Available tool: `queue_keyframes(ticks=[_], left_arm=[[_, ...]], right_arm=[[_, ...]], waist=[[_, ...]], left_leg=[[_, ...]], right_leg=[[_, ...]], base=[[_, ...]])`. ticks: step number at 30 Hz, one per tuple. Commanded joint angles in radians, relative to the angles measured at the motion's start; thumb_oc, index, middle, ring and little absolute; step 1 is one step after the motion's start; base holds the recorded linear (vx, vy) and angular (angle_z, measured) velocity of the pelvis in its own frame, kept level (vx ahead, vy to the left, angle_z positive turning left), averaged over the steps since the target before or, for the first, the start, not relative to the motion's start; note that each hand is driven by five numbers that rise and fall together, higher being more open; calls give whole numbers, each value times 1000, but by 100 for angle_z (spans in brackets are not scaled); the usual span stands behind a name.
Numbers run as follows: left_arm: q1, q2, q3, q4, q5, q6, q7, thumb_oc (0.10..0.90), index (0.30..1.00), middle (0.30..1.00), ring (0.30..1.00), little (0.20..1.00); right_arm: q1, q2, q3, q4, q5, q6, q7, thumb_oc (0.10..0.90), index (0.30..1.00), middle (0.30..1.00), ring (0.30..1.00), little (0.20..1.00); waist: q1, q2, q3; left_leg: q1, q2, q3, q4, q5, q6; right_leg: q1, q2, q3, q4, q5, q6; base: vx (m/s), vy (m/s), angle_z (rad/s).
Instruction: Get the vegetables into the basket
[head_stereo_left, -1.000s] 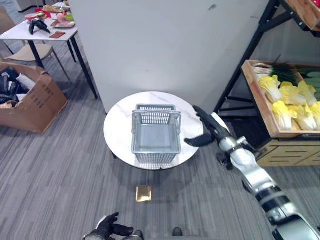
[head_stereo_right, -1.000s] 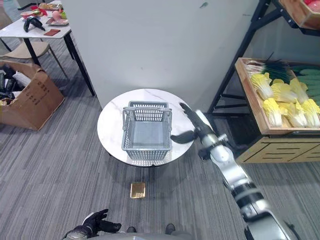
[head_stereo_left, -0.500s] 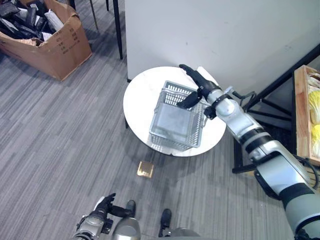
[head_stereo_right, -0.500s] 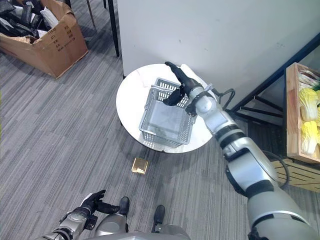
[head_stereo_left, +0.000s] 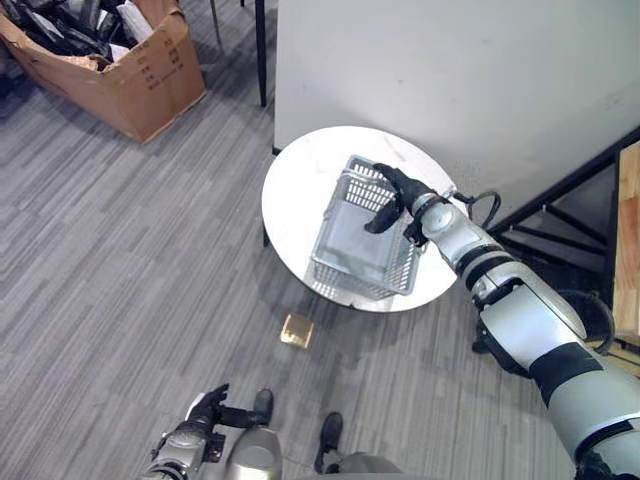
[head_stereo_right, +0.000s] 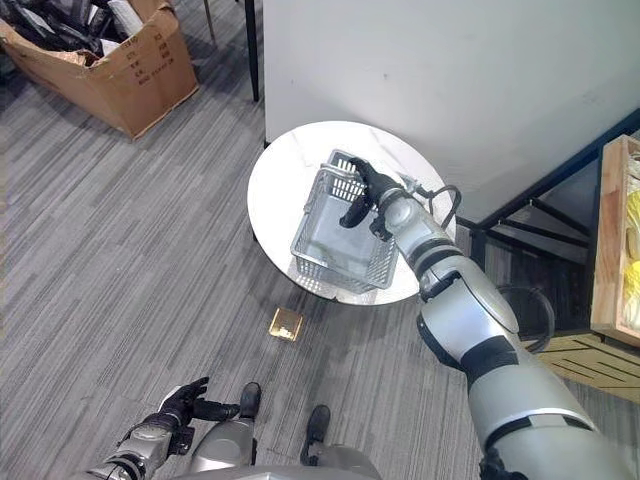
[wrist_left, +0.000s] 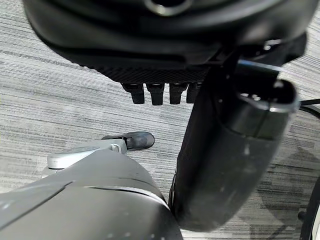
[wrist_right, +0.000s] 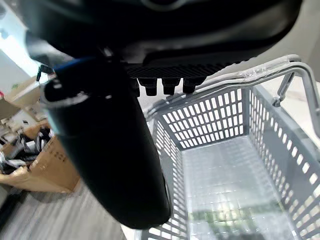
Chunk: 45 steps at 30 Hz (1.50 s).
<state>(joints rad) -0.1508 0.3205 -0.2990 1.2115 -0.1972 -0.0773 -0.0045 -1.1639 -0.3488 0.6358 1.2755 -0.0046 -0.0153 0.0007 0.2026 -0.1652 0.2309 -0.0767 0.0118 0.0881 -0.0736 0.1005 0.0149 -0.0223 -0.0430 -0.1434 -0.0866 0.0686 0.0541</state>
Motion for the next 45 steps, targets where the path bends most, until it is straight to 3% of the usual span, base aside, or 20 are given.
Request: queue_keyframes(ticks=[1,7,17,24,31,37,45], left_arm=[[25,18,-79,47,-1,2,-2,900,1000,1000,1000,1000],[2,5,-105,51,0,2,1,900,1000,1000,1000,1000],[20,10,-77,102,34,18,-9,900,1000,1000,1000,1000],[18,28,-37,95,19,23,-4,900,1000,1000,1000,1000],[16,39,-21,93,9,25,1,900,1000,1000,1000,1000],[-5,49,-53,94,-22,17,5,900,1000,1000,1000,1000],[-16,35,-100,81,-36,15,7,900,1000,1000,1000,1000]], right_arm=[[-148,-42,37,32,-35,-15,-7,900,1000,1000,1000,1000],[-166,-61,50,25,-45,-16,-17,900,1000,1000,1000,1000],[-227,-68,80,-30,-47,-9,-4,900,1000,1000,1000,1000],[-316,-94,122,-191,-53,2,-1,900,1000,1000,1000,1000],[-377,-118,149,-257,-74,7,-24,900,1000,1000,1000,1000],[-462,-137,244,-58,-116,12,-13,900,1000,1000,1000,1000],[-503,-201,273,93,-105,22,-1,900,1000,1000,1000,1000]], waist=[[27,7,7],[20,28,9],[0,-7,-14],[-30,-30,-23],[-40,-40,-16],[-20,-40,3],[1,-10,21]], left_leg=[[40,-26,-61,-14,-101,15],[4,-33,-80,-14,-84,11],[36,-30,-72,-14,-101,12],[61,-23,-42,-14,-112,11],[51,-18,-26,-14,-108,9],[-18,-18,-54,-14,-84,2],[-66,-25,-104,-14,-73,-5]], right_leg=[[-11,-18,13,-1,-12,48],[-38,-24,-5,-1,-6,48],[-11,-24,1,-1,-11,47],[-1,-18,26,-1,-12,43],[-21,-12,43,-1,-9,42],[-71,-11,19,-1,3,44],[-95,-16,-21,-1,-5,49]], base=[[-52,-2,9],[-25,0,14],[2,-1,2],[6,0,-8],[3,-7,-13],[11,-22,5],[49,-3,18]])
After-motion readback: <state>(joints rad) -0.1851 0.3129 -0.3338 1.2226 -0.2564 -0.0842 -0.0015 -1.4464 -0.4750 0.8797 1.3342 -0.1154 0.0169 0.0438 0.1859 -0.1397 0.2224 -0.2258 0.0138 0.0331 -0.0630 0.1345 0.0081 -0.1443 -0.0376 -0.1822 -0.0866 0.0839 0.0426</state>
